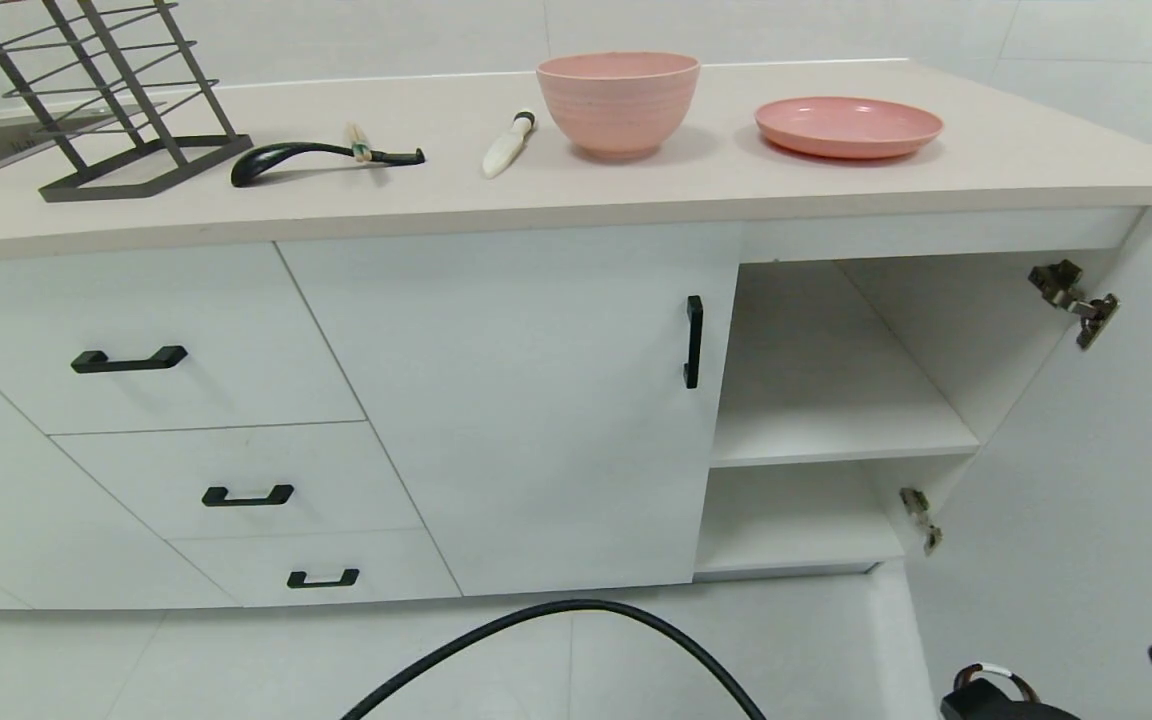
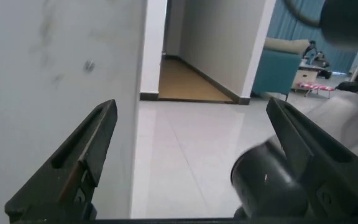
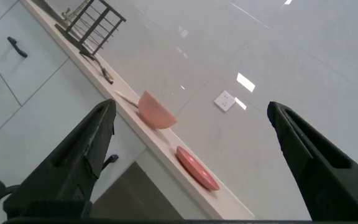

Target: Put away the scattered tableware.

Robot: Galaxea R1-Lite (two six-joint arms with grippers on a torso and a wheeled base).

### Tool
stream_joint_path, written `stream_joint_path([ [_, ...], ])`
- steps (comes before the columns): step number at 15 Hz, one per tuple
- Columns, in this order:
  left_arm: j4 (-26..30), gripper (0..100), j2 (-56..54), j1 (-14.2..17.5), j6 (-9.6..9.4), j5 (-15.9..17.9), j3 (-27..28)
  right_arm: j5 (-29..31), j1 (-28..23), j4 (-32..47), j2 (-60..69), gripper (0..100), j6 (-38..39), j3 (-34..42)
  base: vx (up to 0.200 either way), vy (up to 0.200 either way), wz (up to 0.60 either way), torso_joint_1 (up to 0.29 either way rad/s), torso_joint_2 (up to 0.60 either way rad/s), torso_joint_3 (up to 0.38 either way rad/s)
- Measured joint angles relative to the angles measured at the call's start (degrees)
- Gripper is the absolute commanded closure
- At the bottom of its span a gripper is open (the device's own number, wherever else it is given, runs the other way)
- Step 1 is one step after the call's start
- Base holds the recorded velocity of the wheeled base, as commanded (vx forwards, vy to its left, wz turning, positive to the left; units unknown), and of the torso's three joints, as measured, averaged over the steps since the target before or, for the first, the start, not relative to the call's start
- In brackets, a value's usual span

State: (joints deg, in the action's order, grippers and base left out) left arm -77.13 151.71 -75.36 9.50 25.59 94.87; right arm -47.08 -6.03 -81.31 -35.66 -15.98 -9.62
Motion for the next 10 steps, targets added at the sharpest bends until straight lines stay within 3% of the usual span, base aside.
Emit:
stream_joint_path([
  [2, -3.36, 0, -1.18, 0.69, 0.11, -0.02, -8.70, -0.02, 0.04, 0.02, 0.40, 0, 0.00, 1.13, 0.000, 0.000, 0.00, 0.000, 0.00, 0.000],
  [5, -9.34, 0, -6.25, 3.69, -0.24, -0.33, -28.47, -0.10, 0.30, 0.11, 0.96, 0, 0.00, 6.03, 0.000, 0.000, 0.00, 0.000, 0.00, 0.000],
  [7, -10.97, 0, -13.01, 7.73, -1.51, -0.88, -39.02, -0.07, 0.39, 3.56, 1.38, 0, 0.00, 8.50, 0.000, 0.000, 0.00, 0.000, 0.00, 0.000],
  [10, -12.26, 0, -27.76, 15.84, -2.83, -1.28, -53.47, 0.83, 0.37, 14.84, 3.24, 0, 0.00, 9.35, 0.000, 0.000, 0.00, 0.000, 0.00, 0.000],
])
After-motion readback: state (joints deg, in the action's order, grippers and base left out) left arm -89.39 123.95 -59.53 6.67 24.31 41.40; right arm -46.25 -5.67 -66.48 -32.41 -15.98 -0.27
